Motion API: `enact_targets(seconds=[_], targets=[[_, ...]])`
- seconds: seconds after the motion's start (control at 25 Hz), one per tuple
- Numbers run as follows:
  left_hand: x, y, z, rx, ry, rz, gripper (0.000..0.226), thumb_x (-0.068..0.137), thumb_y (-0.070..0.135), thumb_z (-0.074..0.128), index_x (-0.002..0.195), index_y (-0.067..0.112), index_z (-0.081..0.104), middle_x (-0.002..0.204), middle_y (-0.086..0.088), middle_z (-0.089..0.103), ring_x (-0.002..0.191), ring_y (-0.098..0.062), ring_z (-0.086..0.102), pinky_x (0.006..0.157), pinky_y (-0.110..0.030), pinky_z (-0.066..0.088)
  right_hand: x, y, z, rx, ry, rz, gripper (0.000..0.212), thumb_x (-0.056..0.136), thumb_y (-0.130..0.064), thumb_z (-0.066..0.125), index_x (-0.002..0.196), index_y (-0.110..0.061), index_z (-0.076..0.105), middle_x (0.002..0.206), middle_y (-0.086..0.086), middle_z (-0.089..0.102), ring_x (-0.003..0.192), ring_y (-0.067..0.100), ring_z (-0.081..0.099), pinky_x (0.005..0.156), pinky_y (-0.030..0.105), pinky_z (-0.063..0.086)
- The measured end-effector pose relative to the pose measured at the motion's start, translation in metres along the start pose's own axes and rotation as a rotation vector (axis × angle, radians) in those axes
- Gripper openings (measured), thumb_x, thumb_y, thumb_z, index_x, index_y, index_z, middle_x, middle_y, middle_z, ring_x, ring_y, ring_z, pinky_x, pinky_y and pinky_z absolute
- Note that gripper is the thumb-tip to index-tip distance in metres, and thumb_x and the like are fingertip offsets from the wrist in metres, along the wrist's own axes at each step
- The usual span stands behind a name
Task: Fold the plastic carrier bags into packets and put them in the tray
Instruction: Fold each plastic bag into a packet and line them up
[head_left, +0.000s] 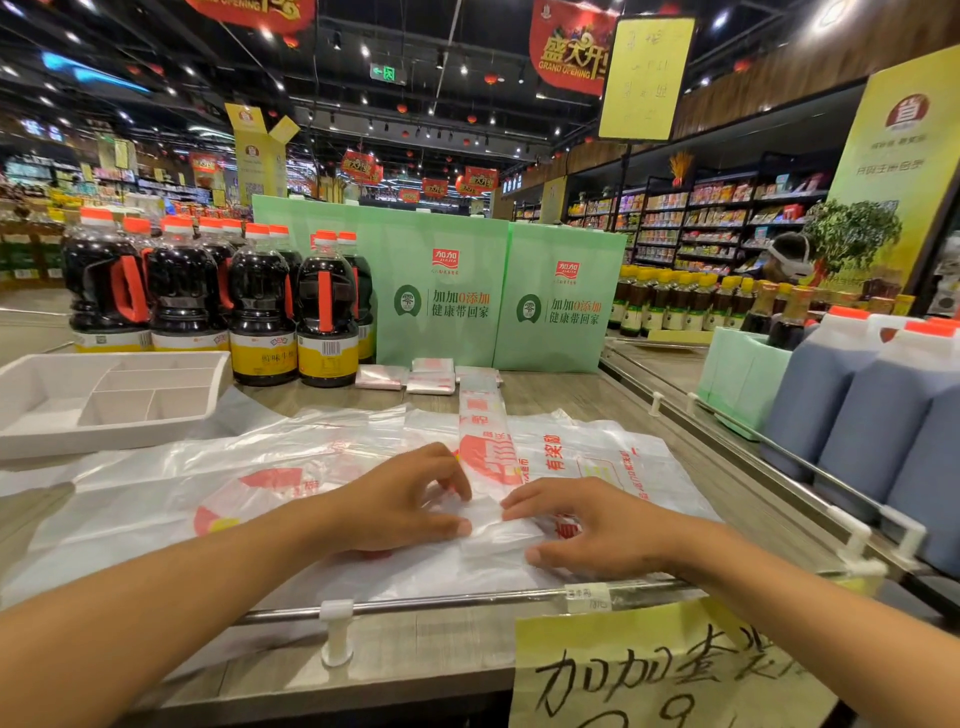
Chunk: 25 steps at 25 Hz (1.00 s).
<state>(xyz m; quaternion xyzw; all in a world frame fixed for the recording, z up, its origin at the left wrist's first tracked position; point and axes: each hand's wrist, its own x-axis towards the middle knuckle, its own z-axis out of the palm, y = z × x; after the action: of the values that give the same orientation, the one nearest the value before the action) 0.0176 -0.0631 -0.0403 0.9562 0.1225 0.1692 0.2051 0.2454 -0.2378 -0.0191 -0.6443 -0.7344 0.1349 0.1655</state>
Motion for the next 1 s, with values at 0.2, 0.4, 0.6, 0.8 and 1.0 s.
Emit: enact_targets(seconds=[0.2,0.4,0.6,0.8,1.0], targets=[[-0.001,0.002,-0.004,0.004,-0.062,0.012,0.043,0.087,0.052,0.07,0.122,0.027,0.069,0.128,0.014,0.054,0.118,0.002,0.052,0.104,-0.023,0.041,0.006,-0.001,0.006,-0.072,0.111,-0.031,0.03,0.09,-0.036,0.064,0.119,-0.03,0.071,0.122,-0.02,0.065,0.113,-0.003,0.058,0.096,0.021,0.046],[0.0,0.008,-0.011,-0.021,-0.134,-0.056,0.061,0.075,0.063,0.077,0.126,0.03,0.069,0.132,0.023,0.051,0.121,0.008,0.048,0.105,-0.015,0.034,0.014,-0.004,0.006,0.062,0.225,0.009,0.011,0.097,-0.021,0.066,0.099,-0.021,0.076,0.093,-0.013,0.07,0.085,0.006,0.063,0.078,0.028,0.053],[0.0,0.023,-0.007,-0.085,-0.028,-0.041,0.015,0.082,0.052,0.08,0.09,0.041,0.073,0.111,0.024,0.064,0.105,0.005,0.059,0.091,-0.011,0.042,0.009,-0.012,-0.001,0.376,0.22,0.103,0.021,0.102,-0.016,0.06,0.091,-0.02,0.077,0.075,-0.018,0.071,0.066,-0.003,0.06,0.064,0.013,0.046],[0.009,0.027,-0.002,-0.174,0.059,-0.144,0.022,0.094,0.04,0.071,0.086,0.02,0.079,0.088,0.007,0.076,0.084,-0.011,0.069,0.084,-0.035,0.053,0.016,-0.009,-0.002,0.485,0.21,0.231,0.027,0.103,-0.025,0.06,0.081,-0.014,0.071,0.075,-0.004,0.057,0.069,0.009,0.049,0.063,0.018,0.043],[0.013,0.029,-0.001,-0.395,0.103,-0.292,0.026,0.091,0.024,0.077,0.112,0.023,0.063,0.089,-0.001,0.078,0.082,-0.014,0.072,0.082,-0.034,0.055,0.022,0.0,0.0,0.381,0.219,0.373,0.033,0.101,-0.031,0.063,0.071,-0.016,0.066,0.065,-0.001,0.058,0.06,0.011,0.049,0.06,0.023,0.044]])
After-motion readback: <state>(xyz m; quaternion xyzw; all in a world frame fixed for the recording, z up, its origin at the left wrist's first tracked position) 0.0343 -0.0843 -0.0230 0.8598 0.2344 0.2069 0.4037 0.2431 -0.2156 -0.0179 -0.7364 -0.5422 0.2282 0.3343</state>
